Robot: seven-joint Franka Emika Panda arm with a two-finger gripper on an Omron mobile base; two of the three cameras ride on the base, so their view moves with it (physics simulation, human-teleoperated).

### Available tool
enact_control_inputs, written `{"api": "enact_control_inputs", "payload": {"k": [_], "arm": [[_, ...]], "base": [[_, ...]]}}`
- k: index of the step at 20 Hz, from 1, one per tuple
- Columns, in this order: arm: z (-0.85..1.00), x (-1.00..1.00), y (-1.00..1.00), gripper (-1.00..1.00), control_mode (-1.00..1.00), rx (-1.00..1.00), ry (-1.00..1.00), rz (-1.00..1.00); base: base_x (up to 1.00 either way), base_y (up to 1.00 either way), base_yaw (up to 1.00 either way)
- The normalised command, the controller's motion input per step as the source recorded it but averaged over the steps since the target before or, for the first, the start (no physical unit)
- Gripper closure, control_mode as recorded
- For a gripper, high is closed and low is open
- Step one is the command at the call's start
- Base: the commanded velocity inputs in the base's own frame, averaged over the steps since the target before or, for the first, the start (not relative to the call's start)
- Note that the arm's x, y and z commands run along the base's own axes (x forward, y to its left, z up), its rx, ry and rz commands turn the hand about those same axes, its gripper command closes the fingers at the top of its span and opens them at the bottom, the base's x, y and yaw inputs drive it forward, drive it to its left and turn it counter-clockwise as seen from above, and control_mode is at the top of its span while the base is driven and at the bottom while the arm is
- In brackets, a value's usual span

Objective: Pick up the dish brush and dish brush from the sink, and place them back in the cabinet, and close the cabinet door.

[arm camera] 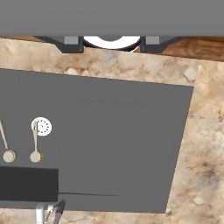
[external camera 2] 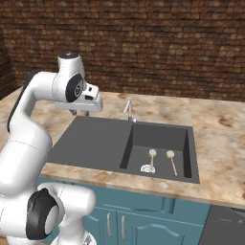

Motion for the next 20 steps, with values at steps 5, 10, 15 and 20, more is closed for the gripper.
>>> {"api": "enact_control_inputs", "payload": {"k": [5, 10, 15, 20], "arm": [[0.00, 0.00, -0.16, -1.00, -1.00, 0.00, 0.00, 0.00], [0.00, 0.00, -0.44, -1.00, -1.00, 0.00, 0.00, 0.05], [-0.07, 0.00, -0.55, -1.00, -1.00, 0.00, 0.00, 0.06], [-0.18, 0.00, -0.55, -1.00, -1.00, 0.00, 0.04, 0.07]], "base": [[0.00, 0.00, 0.00], [0.00, 0.00, 0.00], [0.00, 0.00, 0.00], [0.00, 0.00, 0.00]]}}
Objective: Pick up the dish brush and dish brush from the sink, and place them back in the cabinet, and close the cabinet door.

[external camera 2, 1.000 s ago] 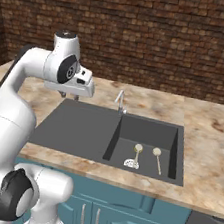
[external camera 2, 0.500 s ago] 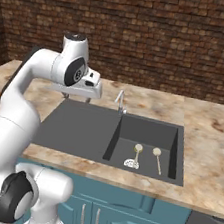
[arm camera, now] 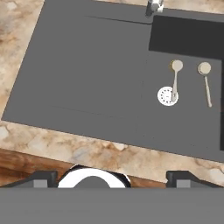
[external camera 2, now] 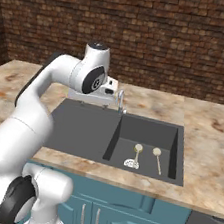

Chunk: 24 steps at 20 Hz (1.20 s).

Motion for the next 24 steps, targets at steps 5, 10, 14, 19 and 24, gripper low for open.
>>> {"api": "enact_control_inputs", "payload": {"k": [5, 10, 14, 19, 24], "arm": [[-0.25, 0.00, -0.47, -1.00, -1.00, 0.00, 0.07, 0.04], [-0.23, 0.04, -0.37, -1.00, -1.00, -0.01, 0.07, 0.01], [-0.19, 0.08, -0.34, -1.00, -1.00, -0.01, 0.07, 0.00], [-0.17, 0.06, -0.36, -1.00, -1.00, 0.00, 0.08, 0.00], [-0.24, 0.10, -0.28, -1.00, -1.00, -0.01, 0.06, 0.00]], "base": [[0.00, 0.00, 0.00], [0.00, 0.00, 0.00], [0.00, 0.00, 0.00], [0.00, 0.00, 0.00], [0.00, 0.00, 0.00]]}}
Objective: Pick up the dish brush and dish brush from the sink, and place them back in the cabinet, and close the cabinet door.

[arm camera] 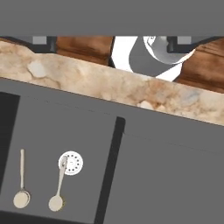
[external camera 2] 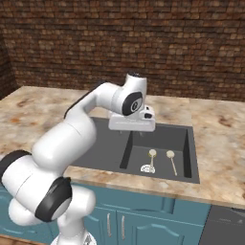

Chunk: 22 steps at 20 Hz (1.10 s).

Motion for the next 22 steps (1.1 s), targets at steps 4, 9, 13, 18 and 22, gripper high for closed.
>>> {"api": "enact_control_inputs", "payload": {"k": [4, 9, 13, 18, 22], "arm": [[-0.28, 0.23, -0.11, -1.00, -1.00, -0.01, 0.04, 0.00], [-0.33, 0.27, -0.06, -1.00, -1.00, -0.02, 0.02, 0.00], [-0.29, 0.33, -0.08, -1.00, -1.00, 0.00, 0.00, 0.00], [-0.25, 0.33, -0.10, -1.00, -1.00, 0.00, 0.00, 0.00], [-0.26, 0.33, -0.14, -1.00, -1.00, 0.00, 0.00, 0.00]], "base": [[0.00, 0.00, 0.00], [0.00, 0.00, 0.00], [0.00, 0.00, 0.00], [0.00, 0.00, 0.00], [0.00, 0.00, 0.00]]}}
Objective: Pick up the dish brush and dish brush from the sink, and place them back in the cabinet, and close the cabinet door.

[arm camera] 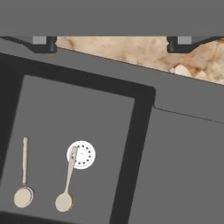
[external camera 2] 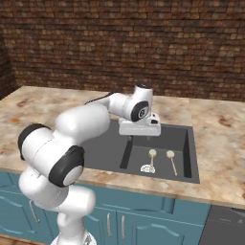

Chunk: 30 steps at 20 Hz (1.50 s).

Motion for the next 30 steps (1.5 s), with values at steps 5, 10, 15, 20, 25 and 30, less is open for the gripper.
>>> {"api": "enact_control_inputs", "payload": {"k": [5, 10, 15, 20, 25, 30], "arm": [[-0.28, 0.32, -0.12, -1.00, -1.00, 0.00, 0.00, 0.00], [-0.24, 0.31, -0.08, -1.00, -1.00, 0.00, 0.00, 0.00], [-0.29, 0.29, -0.01, -1.00, -1.00, 0.00, 0.00, 0.00], [-0.30, 0.21, -0.01, -1.00, -1.00, 0.00, 0.00, 0.00], [-0.32, 0.19, 0.00, -1.00, -1.00, 0.00, 0.00, 0.00], [-0.33, 0.19, -0.03, -1.00, -1.00, 0.00, 0.00, 0.00]], "base": [[0.00, 0.00, 0.00], [0.00, 0.00, 0.00], [0.00, 0.00, 0.00], [0.00, 0.00, 0.00], [0.00, 0.00, 0.00], [0.00, 0.00, 0.00]]}}
